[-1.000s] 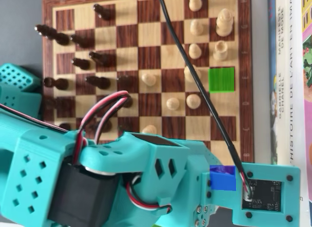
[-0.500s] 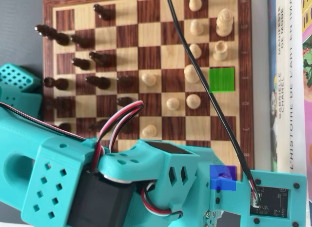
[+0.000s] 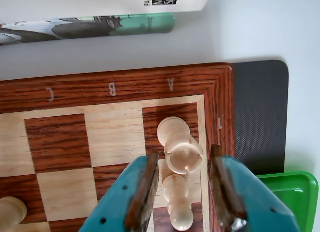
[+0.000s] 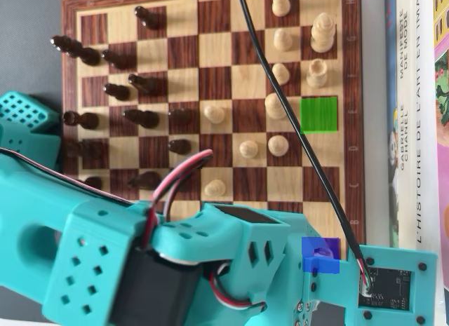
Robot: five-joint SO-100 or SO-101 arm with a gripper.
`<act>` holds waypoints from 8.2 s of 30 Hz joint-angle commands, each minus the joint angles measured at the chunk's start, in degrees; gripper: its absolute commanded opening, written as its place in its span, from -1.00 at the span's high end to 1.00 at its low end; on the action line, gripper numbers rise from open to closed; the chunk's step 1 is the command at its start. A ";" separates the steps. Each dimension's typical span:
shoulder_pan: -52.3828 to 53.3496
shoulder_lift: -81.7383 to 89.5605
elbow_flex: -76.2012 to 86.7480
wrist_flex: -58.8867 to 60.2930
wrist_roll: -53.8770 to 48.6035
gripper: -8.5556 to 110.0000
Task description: Play chess
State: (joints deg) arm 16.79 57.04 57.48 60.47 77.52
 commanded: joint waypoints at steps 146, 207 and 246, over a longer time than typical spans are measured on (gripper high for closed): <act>-22.15 17.84 11.78 1.85 12.66 0.84; -21.88 2.37 -0.26 1.85 12.66 0.84; -21.36 0.44 1.67 0.09 12.30 0.83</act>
State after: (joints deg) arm -5.10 57.13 59.41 60.82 89.91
